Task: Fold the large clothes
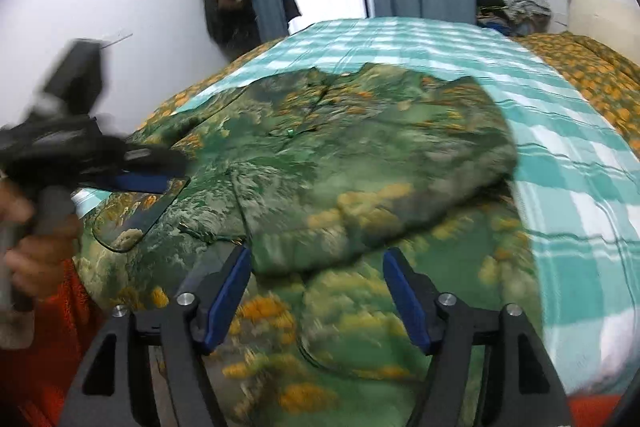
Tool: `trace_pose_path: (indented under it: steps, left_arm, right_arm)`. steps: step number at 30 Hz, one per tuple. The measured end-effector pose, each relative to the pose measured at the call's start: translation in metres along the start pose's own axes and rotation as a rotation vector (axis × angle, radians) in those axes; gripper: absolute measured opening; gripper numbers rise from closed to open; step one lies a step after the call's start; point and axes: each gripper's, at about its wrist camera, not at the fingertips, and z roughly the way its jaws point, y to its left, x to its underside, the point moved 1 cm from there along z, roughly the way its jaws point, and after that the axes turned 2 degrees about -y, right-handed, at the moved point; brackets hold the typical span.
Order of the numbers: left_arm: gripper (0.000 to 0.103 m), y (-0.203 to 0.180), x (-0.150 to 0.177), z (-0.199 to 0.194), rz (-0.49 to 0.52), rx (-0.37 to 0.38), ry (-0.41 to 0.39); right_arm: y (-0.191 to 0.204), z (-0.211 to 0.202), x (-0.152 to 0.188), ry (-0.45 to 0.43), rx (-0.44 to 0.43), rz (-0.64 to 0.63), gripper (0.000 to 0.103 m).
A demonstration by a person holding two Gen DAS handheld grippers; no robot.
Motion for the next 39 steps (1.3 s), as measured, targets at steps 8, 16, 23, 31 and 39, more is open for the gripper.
trace_pose_path:
  steps: [8,16,23,31,39]
  left_arm:
    - [0.007,-0.023,-0.008,0.019,-0.004,-0.145,0.011]
    - [0.006,-0.036,-0.078,-0.027,0.157,-0.242,-0.13]
    - [0.007,0.028,-0.16,-0.002,0.119,-0.303,-0.194]
    - [0.008,0.072,-0.157,0.041,0.031,-0.294,-0.169]
    - [0.012,0.092,-0.137,0.062,0.012,-0.291,-0.148]
  right_arm:
    - [-0.015,-0.004,0.001,-0.033,0.008,0.04,0.071]
    - [-0.044,0.001,-0.009,-0.069,0.012,0.13,0.071]
    - [-0.108,0.025,-0.055,-0.042,0.119,0.239,0.07]
    - [-0.166,0.117,-0.139,0.031,0.176,0.234,0.05]
    - [-0.17,0.218,-0.127,0.248,0.183,0.127,0.05]
